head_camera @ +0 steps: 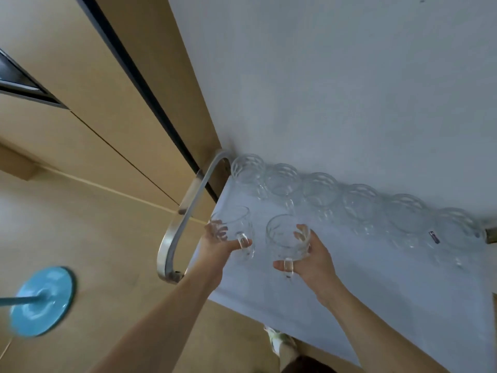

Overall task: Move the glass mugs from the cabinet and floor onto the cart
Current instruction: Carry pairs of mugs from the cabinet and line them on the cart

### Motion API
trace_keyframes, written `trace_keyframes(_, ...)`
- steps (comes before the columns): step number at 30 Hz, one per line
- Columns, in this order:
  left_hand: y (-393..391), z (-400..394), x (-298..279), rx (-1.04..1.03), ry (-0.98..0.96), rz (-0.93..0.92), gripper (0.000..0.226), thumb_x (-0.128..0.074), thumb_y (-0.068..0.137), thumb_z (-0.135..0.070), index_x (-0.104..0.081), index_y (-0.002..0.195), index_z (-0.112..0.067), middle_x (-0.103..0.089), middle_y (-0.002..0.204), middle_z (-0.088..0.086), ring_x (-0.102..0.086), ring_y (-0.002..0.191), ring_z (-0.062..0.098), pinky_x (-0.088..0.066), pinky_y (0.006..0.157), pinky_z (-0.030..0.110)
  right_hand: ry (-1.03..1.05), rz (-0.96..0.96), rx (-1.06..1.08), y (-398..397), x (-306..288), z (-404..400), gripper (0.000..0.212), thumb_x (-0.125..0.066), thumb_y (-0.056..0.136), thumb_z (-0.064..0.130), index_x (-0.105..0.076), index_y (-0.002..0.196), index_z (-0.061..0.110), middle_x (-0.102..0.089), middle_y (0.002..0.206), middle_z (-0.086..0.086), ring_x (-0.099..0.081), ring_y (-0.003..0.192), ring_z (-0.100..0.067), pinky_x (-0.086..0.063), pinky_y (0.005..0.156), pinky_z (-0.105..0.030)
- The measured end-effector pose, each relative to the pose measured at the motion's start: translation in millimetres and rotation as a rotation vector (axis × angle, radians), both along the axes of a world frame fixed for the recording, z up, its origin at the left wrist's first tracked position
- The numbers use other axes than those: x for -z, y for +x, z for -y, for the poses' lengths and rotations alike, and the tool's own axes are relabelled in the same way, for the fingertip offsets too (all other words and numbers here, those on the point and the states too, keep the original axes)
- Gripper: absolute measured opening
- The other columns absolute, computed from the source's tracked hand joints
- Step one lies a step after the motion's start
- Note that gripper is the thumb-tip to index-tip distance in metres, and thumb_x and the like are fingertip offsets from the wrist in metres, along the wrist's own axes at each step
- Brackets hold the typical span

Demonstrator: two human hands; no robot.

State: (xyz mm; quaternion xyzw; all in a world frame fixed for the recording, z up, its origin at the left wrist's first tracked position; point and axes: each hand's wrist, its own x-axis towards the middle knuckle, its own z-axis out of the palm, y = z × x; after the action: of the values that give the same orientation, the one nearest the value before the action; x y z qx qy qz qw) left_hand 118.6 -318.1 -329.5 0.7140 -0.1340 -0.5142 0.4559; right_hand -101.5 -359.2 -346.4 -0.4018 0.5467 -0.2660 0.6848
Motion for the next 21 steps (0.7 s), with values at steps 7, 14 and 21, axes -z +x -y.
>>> trace_keyframes(7,13.4,9.9,31.9,0.048,0.013,0.137,0.096,-0.097,0.05,-0.013,-0.044,0.125,-0.039,-0.055,0.126,-0.015,-0.055,0.117,0.01,-0.05,0.097,0.036,-0.136,-0.104,-0.088,13.1,25.8,18.6,0.11,-0.1,0.041,0.009,-0.054,0.134,0.047,-0.064,0.123,0.019,-0.062,0.111,-0.004,-0.06,0.068,-0.026)
trace_keyframes(14,19.2,14.7,42.3,0.171,-0.025,0.394,0.095,-0.098,0.051,-0.013,-0.043,0.125,-0.033,-0.063,0.105,-0.016,-0.065,0.096,0.001,-0.054,0.068,0.014,-0.212,-0.21,-0.07,23.1,51.8,18.3,0.1,-0.098,0.048,0.004,-0.051,0.126,0.044,-0.065,0.113,0.02,-0.065,0.106,-0.011,-0.062,0.068,-0.033)
trace_keyframes(21,26.8,27.6,57.8,0.202,-0.072,0.453,0.096,-0.098,0.044,-0.031,-0.041,0.121,-0.039,-0.064,0.11,-0.015,-0.068,0.102,0.019,-0.059,0.081,0.049,-0.465,-0.441,-0.06,34.5,63.0,21.0,0.116,-0.103,0.036,0.03,-0.053,0.141,0.025,-0.046,0.125,0.01,-0.05,0.114,0.002,-0.041,0.094,-0.008)
